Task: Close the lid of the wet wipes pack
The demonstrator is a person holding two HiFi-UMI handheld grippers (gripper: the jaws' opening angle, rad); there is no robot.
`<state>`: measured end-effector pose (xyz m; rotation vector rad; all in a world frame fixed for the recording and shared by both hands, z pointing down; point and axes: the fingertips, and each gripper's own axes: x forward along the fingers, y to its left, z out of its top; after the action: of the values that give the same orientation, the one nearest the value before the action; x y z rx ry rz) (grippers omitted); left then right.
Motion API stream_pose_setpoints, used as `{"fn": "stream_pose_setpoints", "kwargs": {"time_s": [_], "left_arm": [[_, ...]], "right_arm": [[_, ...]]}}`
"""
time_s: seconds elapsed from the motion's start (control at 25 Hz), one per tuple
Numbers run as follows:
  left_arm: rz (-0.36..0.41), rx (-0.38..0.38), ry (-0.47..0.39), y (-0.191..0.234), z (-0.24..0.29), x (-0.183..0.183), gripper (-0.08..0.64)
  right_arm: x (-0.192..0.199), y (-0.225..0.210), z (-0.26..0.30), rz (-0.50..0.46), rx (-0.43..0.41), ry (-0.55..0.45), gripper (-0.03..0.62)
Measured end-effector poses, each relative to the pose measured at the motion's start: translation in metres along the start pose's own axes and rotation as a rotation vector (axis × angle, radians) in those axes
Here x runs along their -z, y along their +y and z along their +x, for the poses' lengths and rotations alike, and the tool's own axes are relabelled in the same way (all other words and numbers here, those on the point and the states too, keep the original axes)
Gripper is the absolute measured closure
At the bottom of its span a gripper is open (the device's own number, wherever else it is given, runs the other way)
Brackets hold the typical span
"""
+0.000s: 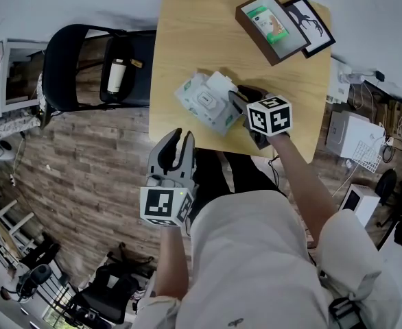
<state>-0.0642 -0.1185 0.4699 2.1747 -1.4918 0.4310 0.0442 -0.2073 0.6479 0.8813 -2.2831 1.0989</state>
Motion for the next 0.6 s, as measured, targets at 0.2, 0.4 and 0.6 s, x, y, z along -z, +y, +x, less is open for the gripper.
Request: {"fn": "stream_pose_setpoints", "kwargs": {"time_s": [0.2, 0.4, 0.6], "left_arm": [[0.013, 0.003, -0.008, -0.001, -0.004, -0.003, 0.486], [0.04, 0.005, -0.015, -0.002, -0.006, -0.01, 0.486], [0.048, 0.011, -0.028, -0.003, -0.007, -0.015, 0.486]], "right_arm": [[-0.002, 0.003, -0.005, -0.012, 0.006, -0.006, 0.469], [-0.004, 0.007, -0.01, -0.033, 0.01, -0.006, 0.482], [-0.003, 0.013, -0.014, -0.07, 0.011, 0.001, 0.488]]}}
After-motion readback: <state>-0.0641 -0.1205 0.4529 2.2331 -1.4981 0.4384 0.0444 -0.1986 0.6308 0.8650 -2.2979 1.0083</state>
